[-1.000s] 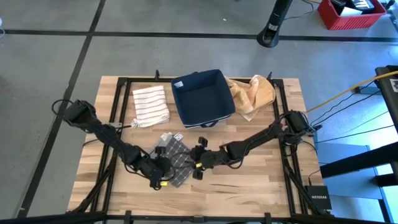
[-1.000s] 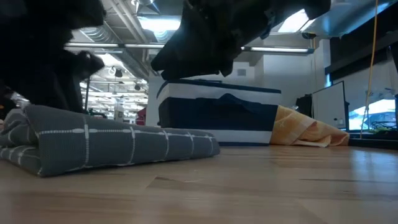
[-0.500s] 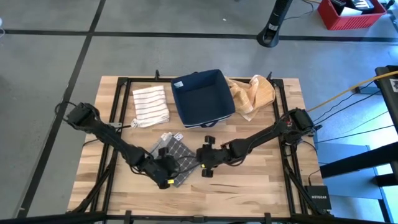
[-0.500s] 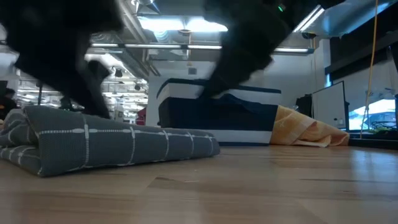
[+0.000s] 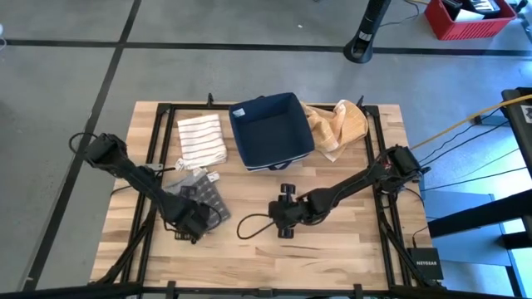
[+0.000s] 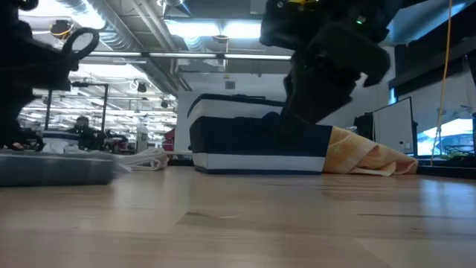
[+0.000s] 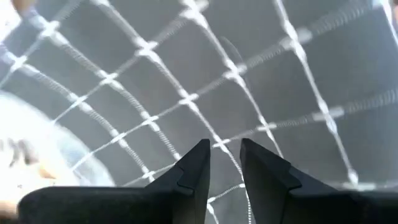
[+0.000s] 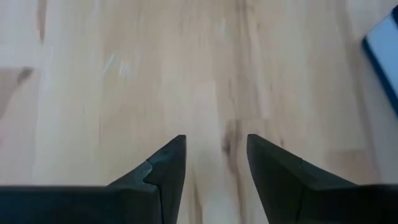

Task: Fold towel
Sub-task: Fold the black towel

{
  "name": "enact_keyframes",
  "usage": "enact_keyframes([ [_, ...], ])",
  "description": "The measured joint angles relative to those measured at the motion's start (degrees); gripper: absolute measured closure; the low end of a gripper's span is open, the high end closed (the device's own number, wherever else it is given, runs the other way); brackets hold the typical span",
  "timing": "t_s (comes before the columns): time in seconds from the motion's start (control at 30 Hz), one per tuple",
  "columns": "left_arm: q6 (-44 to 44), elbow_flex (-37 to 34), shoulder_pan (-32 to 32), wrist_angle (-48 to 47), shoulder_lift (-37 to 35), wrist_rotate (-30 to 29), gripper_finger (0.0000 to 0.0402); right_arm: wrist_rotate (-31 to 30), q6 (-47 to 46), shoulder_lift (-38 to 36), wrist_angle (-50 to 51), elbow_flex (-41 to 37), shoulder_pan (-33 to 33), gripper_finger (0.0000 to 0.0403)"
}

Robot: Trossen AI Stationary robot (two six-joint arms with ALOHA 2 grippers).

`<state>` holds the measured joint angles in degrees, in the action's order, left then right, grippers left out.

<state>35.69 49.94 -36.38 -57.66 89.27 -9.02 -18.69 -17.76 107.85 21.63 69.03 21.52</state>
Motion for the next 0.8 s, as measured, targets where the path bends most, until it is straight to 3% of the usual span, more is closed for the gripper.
enact_keyframes([
  [0.1, 0.74, 2.21, -0.12, 3.34, -0.96, -2.93, 0.0320, -0.45, 0.05, 0.00, -2.05, -0.01, -0.12, 0.0230],
  [0.2, 3.02, 3.06, -0.15, 13.51, -2.20, -11.08, 0.0320, -1.38, 0.22, 0.00, -3.77, 0.01, -0.17, 0.0230],
  [0.33, 16.76, 3.02, 0.81, 18.13, -1.46, -18.32, 0.0320, -1.30, 0.22, 0.00, -3.98, 0.01, -0.02, 0.0230],
  [0.53, 37.59, 2.90, 0.03, 11.62, 2.22, -18.15, 0.0320, -1.24, 0.17, 0.00, -4.17, -0.04, 0.39, 0.0230],
  [0.67, 29.73, 2.95, -2.32, 16.79, 5.03, -12.01, 0.0320, -1.26, 0.17, 0.02, -4.13, -0.08, 0.37, 0.0230],
  [0.8, 24.65, 2.99, -5.05, 13.48, 6.64, -2.30, 0.0320, -1.26, 0.16, 0.02, -4.15, -0.12, 0.33, 0.0230],
])
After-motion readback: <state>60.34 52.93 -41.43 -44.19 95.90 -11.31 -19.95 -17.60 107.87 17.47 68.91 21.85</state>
